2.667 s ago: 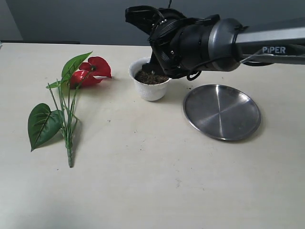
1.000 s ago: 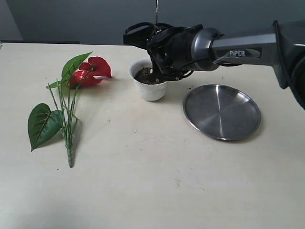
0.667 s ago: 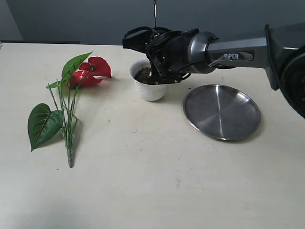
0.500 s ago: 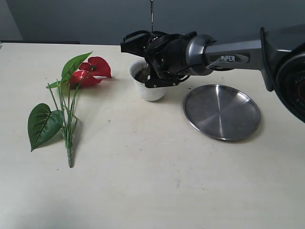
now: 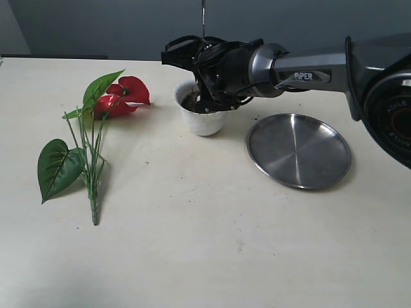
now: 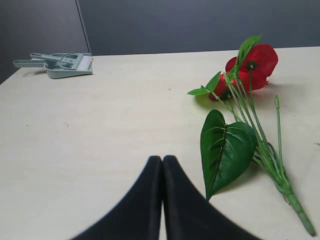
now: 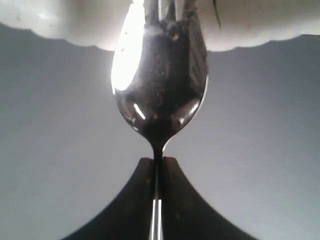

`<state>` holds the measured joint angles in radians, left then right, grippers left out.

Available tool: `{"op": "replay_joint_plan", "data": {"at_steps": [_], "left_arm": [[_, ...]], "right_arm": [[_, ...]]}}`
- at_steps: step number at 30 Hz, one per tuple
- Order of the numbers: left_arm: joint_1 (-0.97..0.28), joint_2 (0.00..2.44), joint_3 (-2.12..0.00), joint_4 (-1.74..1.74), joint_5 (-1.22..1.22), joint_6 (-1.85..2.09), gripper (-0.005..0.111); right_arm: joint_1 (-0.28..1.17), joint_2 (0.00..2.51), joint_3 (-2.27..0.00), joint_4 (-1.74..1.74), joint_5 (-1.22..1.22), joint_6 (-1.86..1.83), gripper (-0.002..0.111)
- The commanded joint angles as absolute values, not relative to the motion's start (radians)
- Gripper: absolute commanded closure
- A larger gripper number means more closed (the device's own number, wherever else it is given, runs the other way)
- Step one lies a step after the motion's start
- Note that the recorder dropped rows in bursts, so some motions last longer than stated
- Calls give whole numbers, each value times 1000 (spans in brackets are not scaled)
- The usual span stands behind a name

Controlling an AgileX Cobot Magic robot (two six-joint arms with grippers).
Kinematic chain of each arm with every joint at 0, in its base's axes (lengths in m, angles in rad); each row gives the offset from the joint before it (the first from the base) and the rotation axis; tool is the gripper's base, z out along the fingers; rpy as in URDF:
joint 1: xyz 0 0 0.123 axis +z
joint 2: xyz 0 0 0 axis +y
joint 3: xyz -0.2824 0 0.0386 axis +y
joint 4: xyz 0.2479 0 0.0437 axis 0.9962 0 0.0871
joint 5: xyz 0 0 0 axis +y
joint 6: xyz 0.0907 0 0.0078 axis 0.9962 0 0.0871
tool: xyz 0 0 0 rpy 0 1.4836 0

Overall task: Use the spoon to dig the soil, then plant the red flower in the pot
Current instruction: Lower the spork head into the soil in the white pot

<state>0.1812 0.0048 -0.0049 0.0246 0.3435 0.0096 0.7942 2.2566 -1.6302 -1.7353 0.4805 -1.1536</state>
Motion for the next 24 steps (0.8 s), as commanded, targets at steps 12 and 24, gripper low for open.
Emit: {"op": "replay_joint_plan", "data": {"at_steps": [12,24], "left_arm": [[177,0,0,28,334,7,106],[177,0,0,28,334,7,106]], "right_arm": [[808,2295,-1629,-1722,493,-1160,109],[830,2289,-1628,-1669,530,-1160,109]]}}
